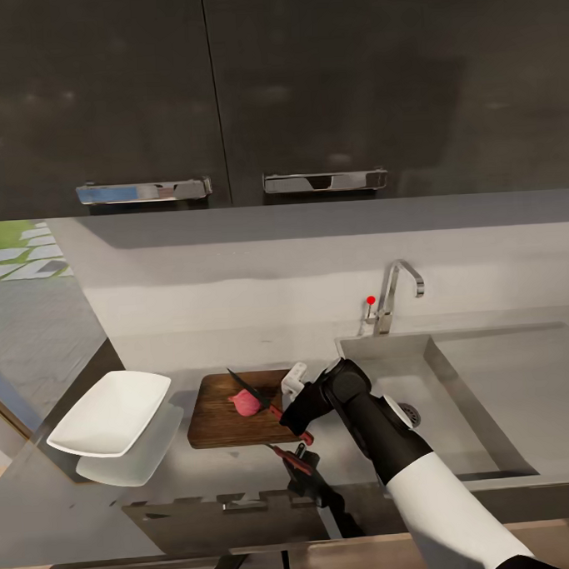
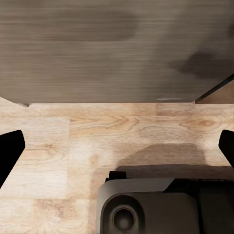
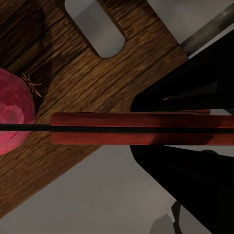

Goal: In the kitchen, take the Vidalia onion out of the sink, dice it on the chopping board with the paring knife, put the diced onion into the bowl on the countertop, then place both the paring knife and the chopping board into the sink.

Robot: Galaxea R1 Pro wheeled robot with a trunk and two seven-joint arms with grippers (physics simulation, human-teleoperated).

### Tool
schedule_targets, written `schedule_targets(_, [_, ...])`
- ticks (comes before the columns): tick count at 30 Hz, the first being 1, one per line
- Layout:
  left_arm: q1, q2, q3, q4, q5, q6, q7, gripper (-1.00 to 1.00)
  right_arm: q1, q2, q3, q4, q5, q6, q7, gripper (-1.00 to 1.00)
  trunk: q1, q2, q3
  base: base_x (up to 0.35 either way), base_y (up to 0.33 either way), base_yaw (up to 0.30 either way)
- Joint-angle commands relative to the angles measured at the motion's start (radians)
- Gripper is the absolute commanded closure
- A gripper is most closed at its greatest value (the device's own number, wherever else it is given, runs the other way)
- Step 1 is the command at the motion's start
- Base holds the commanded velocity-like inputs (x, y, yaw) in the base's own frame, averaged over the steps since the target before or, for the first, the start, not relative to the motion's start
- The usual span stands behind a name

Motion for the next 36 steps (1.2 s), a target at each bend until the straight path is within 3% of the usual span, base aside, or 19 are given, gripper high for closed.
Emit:
schedule_targets(1, [-0.001,0.001,-0.008,0.0,0.007,-0.003,0.004,-1.0,-0.001,0.0,0.0,-0.001,0.009,0.004,0.01,1.0,0.001,-0.002,-0.002,0.0,0.0,0.0])
schedule_targets(36, [-0.001,0.001,-0.008,0.0,0.007,-0.003,0.004,-1.0,-0.001,0.0,-0.002,0.019,0.01,0.007,0.005,1.0,0.001,-0.002,-0.002,0.0,0.0,0.0])
